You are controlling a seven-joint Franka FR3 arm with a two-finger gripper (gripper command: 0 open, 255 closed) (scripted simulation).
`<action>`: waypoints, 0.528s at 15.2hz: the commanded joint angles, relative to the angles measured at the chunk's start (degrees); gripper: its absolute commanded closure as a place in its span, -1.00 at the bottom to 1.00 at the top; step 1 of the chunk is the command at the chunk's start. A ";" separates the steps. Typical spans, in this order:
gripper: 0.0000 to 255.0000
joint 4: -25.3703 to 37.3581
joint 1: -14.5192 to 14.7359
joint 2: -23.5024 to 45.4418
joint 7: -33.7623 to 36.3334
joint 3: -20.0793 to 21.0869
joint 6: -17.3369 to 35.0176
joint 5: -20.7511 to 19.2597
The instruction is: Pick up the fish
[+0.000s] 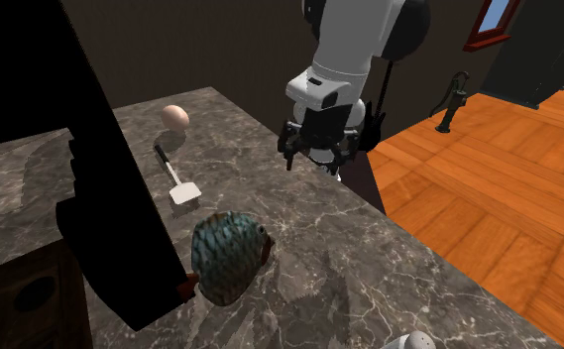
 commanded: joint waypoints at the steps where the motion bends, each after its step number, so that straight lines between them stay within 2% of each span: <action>1: -1.00 3.74 -0.24 4.25 -0.13 -0.06 1.05 -1.09; 8: -1.00 19.15 -1.07 18.50 -1.17 -0.57 1.92 -4.55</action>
